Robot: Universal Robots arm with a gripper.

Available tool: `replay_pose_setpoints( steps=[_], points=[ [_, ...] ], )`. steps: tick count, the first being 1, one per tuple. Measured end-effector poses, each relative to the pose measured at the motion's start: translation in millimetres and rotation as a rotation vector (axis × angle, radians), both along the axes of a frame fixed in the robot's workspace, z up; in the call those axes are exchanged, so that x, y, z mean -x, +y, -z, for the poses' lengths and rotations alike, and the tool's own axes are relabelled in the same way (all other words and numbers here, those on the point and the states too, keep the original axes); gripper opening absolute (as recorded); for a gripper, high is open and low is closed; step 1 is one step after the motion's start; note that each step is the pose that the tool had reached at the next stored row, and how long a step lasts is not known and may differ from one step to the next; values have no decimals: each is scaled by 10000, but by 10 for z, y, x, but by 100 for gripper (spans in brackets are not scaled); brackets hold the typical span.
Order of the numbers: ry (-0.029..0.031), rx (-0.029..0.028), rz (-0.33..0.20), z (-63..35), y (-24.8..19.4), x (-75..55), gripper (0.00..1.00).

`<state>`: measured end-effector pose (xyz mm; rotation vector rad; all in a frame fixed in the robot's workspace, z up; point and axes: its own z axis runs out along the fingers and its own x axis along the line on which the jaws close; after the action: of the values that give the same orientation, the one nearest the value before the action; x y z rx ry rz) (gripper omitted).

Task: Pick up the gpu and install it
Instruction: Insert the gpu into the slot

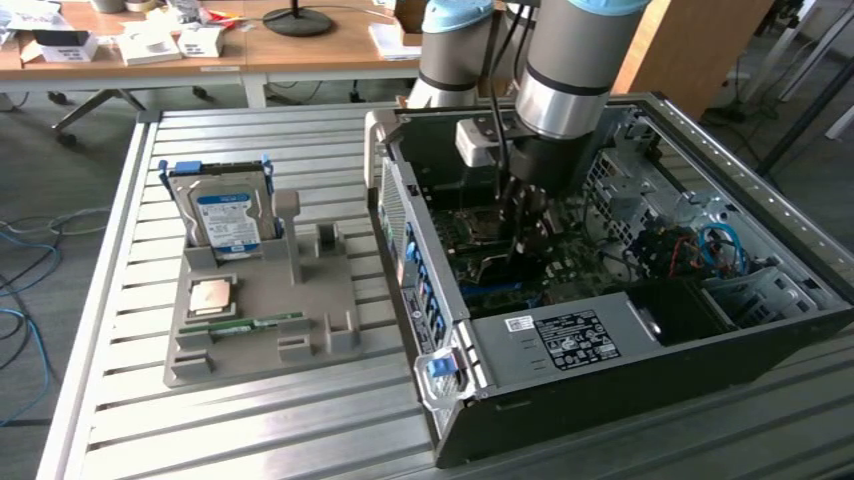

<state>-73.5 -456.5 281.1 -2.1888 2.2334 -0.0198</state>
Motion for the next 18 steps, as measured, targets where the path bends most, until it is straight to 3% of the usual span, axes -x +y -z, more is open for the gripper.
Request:
replay_pose_setpoints(
  steps=[18],
  points=[
    [-3, 1, 0, -402, 0, 0, 41]
  ],
)
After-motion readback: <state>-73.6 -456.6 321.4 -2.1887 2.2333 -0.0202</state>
